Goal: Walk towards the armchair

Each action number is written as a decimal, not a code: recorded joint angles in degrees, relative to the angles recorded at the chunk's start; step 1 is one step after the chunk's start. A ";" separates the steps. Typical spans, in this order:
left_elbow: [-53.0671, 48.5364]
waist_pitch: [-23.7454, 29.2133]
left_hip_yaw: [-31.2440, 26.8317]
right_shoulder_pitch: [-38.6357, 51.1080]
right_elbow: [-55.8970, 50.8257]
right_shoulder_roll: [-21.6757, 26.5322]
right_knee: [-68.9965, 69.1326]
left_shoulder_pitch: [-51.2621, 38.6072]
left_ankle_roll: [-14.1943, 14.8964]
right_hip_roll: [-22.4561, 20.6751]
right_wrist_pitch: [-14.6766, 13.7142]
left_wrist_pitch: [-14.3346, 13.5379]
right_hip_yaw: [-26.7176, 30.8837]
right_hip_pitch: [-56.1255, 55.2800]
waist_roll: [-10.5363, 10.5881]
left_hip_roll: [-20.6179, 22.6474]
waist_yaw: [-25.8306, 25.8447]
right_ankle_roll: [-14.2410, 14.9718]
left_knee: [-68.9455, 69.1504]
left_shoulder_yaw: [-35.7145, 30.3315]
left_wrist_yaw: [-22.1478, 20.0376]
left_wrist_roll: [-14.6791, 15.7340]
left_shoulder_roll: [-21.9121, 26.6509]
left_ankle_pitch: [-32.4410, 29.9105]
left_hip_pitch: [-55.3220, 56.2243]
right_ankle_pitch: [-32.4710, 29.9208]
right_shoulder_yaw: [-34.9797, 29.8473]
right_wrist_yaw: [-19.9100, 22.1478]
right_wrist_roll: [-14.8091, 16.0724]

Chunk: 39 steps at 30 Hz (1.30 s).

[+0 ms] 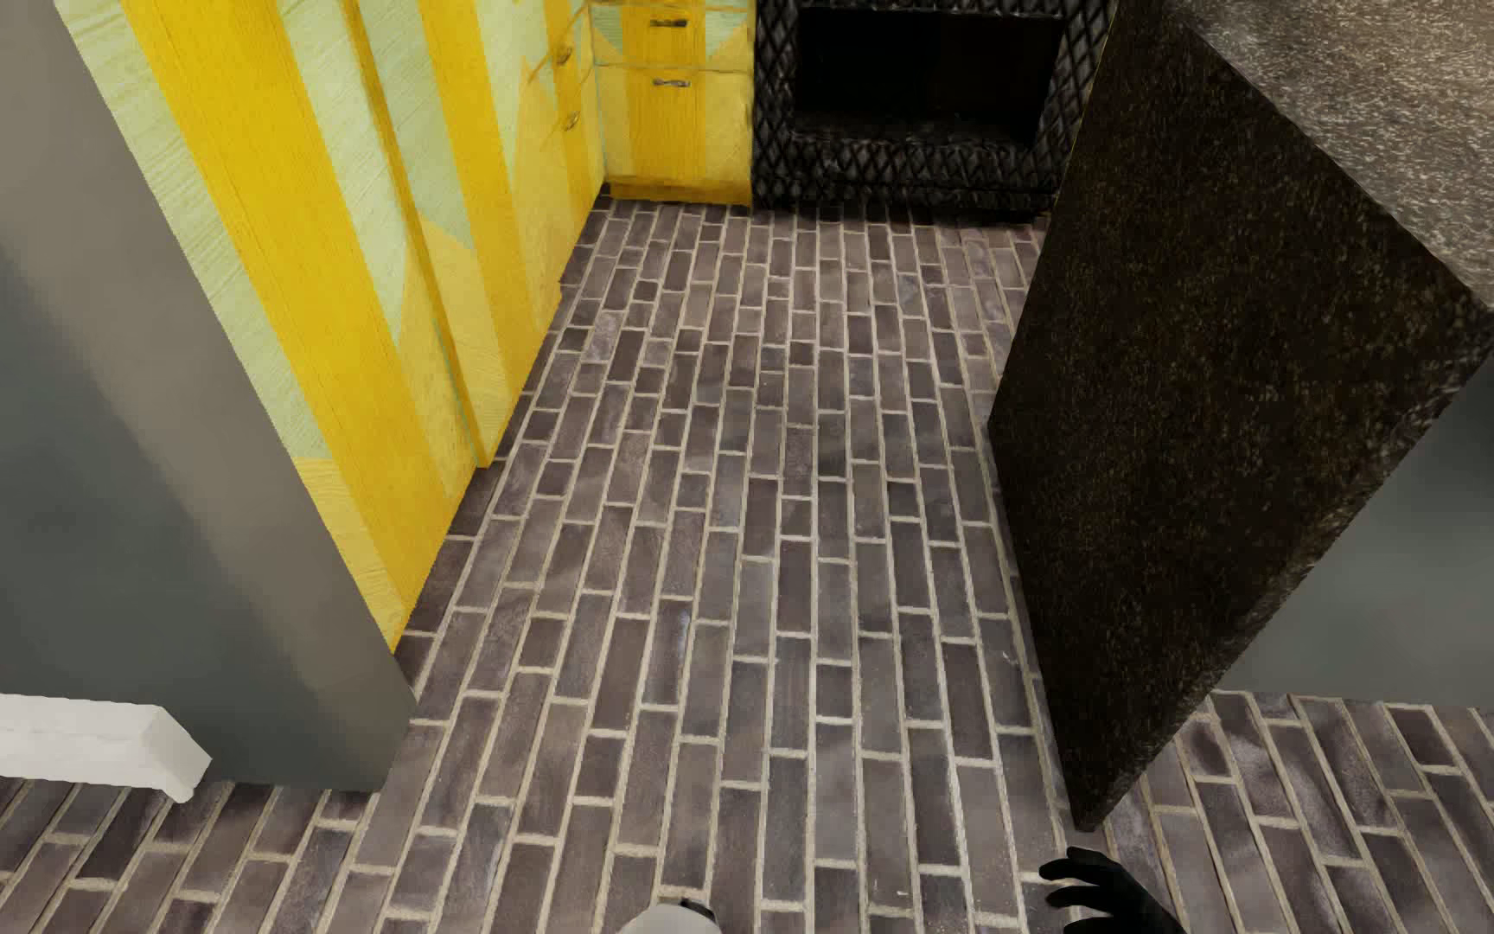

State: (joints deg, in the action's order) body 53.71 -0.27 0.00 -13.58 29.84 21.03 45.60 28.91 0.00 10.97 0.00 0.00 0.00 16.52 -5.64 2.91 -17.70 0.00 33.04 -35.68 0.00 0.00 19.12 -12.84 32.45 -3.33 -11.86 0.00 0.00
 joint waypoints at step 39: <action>-8.07 2.97 0.00 -7.38 13.30 5.50 -0.40 -7.83 0.00 3.87 0.00 0.00 0.00 -22.33 3.67 -8.66 20.28 0.00 4.16 15.52 0.00 0.00 5.43 -2.55 -23.51 21.59 5.08 0.00 0.00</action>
State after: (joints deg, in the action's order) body 45.64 2.70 0.00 -20.96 43.14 26.54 45.19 21.08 0.00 14.85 0.00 0.00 0.00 -5.82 -1.97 -5.75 2.58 0.00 37.20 -20.16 0.00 0.00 24.54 -15.39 8.95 18.26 -6.77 0.00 0.00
